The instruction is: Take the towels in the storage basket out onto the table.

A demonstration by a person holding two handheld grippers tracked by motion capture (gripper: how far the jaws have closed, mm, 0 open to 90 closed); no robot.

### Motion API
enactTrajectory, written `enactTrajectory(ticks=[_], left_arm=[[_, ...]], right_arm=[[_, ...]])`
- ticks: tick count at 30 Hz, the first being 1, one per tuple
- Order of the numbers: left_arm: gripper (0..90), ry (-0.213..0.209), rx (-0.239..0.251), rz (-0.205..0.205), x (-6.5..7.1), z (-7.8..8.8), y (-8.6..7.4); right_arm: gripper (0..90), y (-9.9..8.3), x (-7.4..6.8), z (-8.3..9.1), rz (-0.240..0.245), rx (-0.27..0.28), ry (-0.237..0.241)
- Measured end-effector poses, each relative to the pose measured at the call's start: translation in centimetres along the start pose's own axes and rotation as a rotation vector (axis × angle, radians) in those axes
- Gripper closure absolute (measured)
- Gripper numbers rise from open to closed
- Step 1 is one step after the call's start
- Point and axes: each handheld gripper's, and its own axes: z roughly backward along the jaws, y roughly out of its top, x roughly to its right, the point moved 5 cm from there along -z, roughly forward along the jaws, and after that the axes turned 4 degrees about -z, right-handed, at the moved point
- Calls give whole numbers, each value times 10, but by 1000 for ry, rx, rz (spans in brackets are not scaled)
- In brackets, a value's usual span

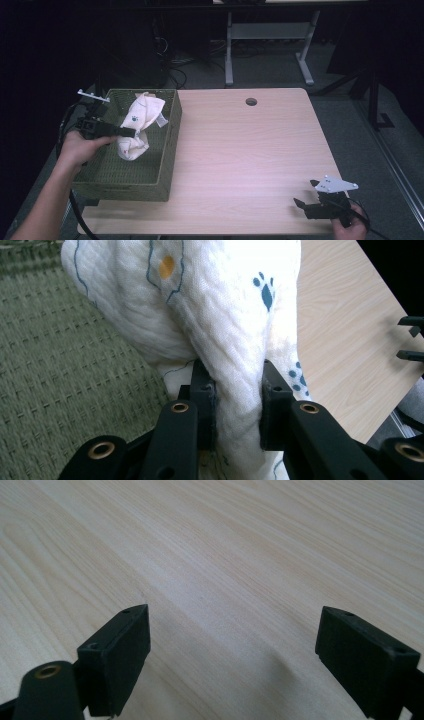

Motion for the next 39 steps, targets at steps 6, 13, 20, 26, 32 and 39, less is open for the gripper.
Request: enactTrajectory(ticks=[6, 13, 20, 26, 32, 39], left_arm=[[737, -10, 1, -32, 14, 0, 13], [736, -23, -2, -75, 32, -5, 27], [737, -25, -21, -115, 47, -14, 37], [737, -25, -37, -130, 55, -22, 43], [737, -29, -49, -154, 65, -28, 50], [735, -20, -77, -180, 77, -38, 58]], right_arm=[[140, 0, 2, 2, 2, 6, -3], [140, 1, 0, 1, 6, 4, 1], [140, 1, 1, 1, 5, 13, 3], [140, 1, 1, 2, 5, 13, 0], [140, 2, 0, 2, 4, 10, 2], [140, 1, 0, 3, 2, 13, 3]])
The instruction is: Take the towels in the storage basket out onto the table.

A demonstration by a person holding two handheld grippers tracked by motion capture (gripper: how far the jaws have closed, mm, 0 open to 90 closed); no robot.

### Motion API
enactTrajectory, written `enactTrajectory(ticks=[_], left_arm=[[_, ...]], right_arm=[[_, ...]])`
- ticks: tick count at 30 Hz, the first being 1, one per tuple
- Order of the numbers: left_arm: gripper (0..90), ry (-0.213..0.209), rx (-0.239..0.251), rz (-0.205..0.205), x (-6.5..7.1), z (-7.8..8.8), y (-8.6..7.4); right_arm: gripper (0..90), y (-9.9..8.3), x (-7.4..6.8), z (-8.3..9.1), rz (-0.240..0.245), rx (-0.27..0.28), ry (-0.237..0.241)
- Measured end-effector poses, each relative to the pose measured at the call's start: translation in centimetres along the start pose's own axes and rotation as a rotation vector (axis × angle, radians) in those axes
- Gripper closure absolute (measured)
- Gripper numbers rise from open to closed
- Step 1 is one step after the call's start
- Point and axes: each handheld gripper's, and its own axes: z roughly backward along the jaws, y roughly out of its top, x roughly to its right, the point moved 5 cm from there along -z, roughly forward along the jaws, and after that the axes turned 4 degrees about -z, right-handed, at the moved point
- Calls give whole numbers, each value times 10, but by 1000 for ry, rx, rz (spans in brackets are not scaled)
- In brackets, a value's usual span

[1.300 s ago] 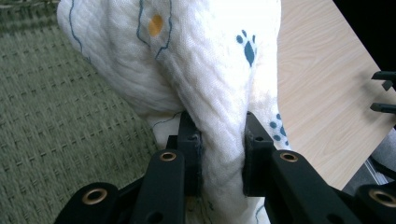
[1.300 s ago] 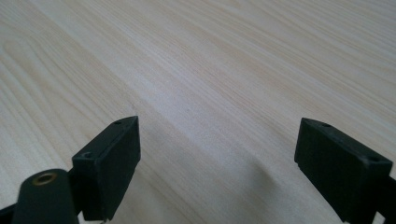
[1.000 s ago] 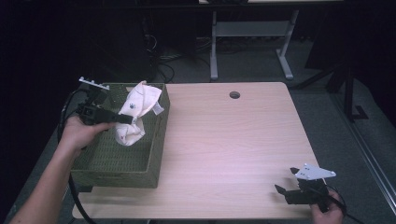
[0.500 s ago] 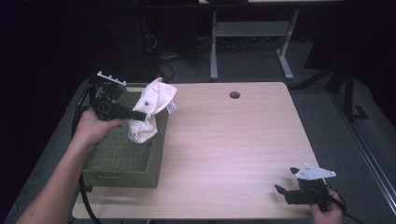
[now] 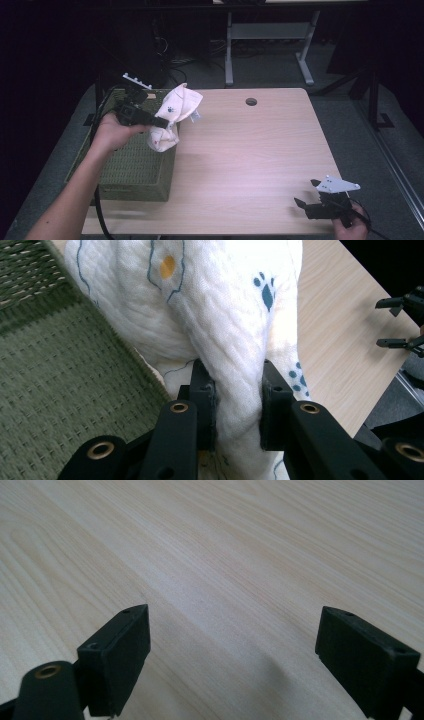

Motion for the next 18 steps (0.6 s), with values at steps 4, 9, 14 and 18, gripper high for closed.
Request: enactTrajectory(ticks=[4, 9, 14, 18], left_arm=[[735, -3, -15, -16, 6, -7, 7], [734, -5, -31, -38, 15, -15, 16], [734, -10, -49, -61, 26, -23, 26], [734, -10, -72, -83, 33, -35, 32]], right_arm=[[140, 0, 0, 1, 0, 3, -1], [140, 1, 0, 0, 2, 6, 3], [140, 1, 0, 1, 4, 10, 3], [140, 1, 0, 2, 4, 15, 4]])
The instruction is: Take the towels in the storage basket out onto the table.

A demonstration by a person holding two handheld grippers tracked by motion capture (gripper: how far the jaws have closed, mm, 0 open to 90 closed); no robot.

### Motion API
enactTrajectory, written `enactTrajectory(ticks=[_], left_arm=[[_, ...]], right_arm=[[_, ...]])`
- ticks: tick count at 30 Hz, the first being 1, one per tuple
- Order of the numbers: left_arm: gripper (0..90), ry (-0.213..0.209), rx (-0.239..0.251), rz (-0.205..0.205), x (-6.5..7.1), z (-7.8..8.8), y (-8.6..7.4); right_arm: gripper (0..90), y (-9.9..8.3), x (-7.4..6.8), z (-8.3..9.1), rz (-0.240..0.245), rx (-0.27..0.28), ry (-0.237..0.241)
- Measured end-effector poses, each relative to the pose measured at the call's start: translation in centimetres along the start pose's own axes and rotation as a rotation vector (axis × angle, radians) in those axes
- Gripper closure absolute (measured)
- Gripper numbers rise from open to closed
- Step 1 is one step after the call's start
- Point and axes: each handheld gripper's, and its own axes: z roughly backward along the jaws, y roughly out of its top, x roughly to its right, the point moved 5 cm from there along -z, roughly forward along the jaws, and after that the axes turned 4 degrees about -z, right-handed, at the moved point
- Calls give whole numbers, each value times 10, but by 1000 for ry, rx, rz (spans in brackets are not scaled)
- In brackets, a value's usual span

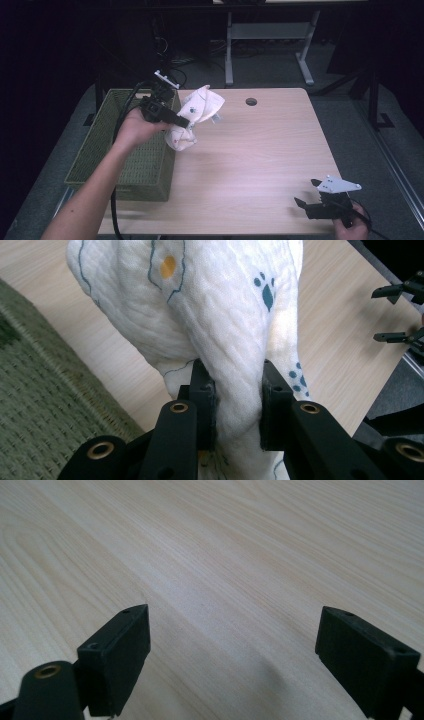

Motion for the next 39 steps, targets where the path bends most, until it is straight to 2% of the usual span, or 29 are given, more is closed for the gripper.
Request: enactTrajectory(ticks=[12, 21, 25, 27, 39], left_arm=[[732, -31, -36, -51, 22, -35, 28], [732, -49, -72, -61, 35, -69, 40], [730, -51, -91, -51, 37, -84, 44], [730, -49, -105, -61, 36, -91, 46], [727, -54, -163, -57, 42, -132, 51]], right_arm=[[140, 1, 1, 0, 2, 4, 5], [140, 1, 2, 2, -6, 12, 3], [140, 1, 3, 2, -6, 18, 4], [140, 2, 3, 2, -5, 18, 4], [140, 2, 3, 3, -12, 21, 9]])
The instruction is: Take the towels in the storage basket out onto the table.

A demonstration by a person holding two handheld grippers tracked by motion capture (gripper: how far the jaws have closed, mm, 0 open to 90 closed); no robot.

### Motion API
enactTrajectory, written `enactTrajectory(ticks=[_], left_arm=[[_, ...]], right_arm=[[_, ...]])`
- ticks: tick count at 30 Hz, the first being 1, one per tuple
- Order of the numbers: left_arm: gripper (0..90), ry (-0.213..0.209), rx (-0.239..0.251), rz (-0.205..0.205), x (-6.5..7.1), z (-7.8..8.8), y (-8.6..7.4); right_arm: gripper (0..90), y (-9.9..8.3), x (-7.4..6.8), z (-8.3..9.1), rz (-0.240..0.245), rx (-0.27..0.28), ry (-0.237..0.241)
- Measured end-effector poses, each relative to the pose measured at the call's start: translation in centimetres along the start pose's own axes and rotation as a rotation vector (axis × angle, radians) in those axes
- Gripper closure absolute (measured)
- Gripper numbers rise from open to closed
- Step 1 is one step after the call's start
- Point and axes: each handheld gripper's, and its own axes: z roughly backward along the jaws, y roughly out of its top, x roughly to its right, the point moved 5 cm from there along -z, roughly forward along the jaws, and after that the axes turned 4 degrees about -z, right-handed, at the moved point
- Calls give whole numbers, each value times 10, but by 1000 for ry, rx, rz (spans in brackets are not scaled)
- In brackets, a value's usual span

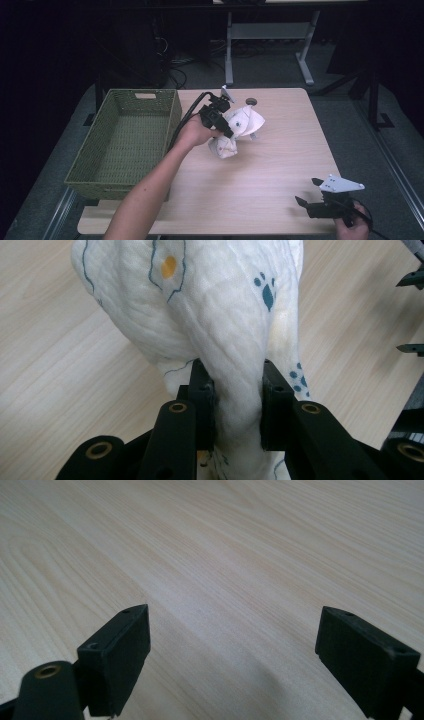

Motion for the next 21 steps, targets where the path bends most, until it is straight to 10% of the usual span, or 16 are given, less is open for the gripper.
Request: enactTrajectory(ticks=[21], left_arm=[[722, 9, -60, 15, 3, -49, 11]], right_arm=[[140, 0, 0, 0, 3, 5, 6]])
